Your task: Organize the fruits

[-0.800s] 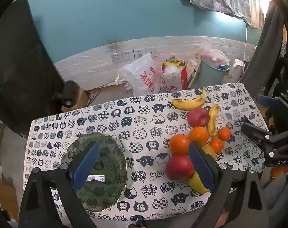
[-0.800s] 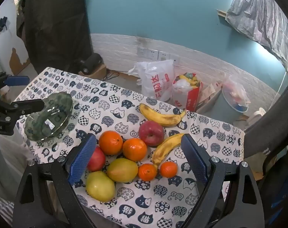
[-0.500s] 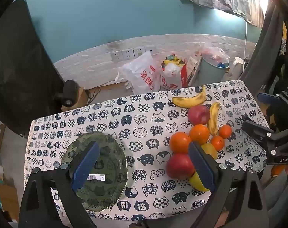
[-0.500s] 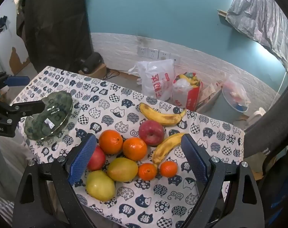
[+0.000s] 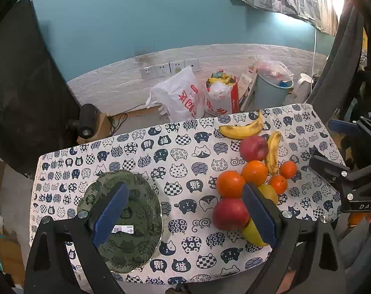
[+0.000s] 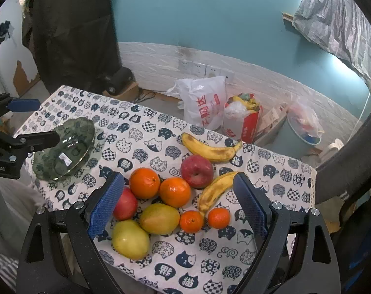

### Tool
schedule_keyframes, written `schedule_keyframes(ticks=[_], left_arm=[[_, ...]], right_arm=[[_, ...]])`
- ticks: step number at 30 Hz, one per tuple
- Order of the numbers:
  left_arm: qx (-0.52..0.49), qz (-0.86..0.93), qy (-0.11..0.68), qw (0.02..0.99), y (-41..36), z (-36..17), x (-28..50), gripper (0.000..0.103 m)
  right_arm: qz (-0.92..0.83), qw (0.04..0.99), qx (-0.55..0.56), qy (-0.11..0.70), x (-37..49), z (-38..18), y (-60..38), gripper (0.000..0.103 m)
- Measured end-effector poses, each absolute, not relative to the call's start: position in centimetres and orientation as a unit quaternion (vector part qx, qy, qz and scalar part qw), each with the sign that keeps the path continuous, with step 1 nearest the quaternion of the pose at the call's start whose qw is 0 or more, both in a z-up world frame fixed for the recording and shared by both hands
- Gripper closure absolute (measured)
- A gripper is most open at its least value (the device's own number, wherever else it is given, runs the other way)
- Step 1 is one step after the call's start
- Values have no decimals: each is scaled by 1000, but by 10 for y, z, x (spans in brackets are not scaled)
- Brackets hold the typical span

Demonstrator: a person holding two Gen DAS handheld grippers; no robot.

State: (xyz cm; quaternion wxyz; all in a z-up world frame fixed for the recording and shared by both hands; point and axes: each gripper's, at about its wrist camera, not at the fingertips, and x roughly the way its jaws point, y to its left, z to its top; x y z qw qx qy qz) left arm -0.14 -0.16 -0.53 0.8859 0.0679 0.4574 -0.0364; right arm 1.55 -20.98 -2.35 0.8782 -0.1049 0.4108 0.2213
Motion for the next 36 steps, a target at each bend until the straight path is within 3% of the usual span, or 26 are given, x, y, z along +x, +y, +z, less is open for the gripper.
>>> schedule_keyframes(ticks=[36], left_arm=[[71, -37, 461, 884, -1, -6, -4, 8]], right_arm=[[221, 876, -104, 416, 16, -20, -207, 14]])
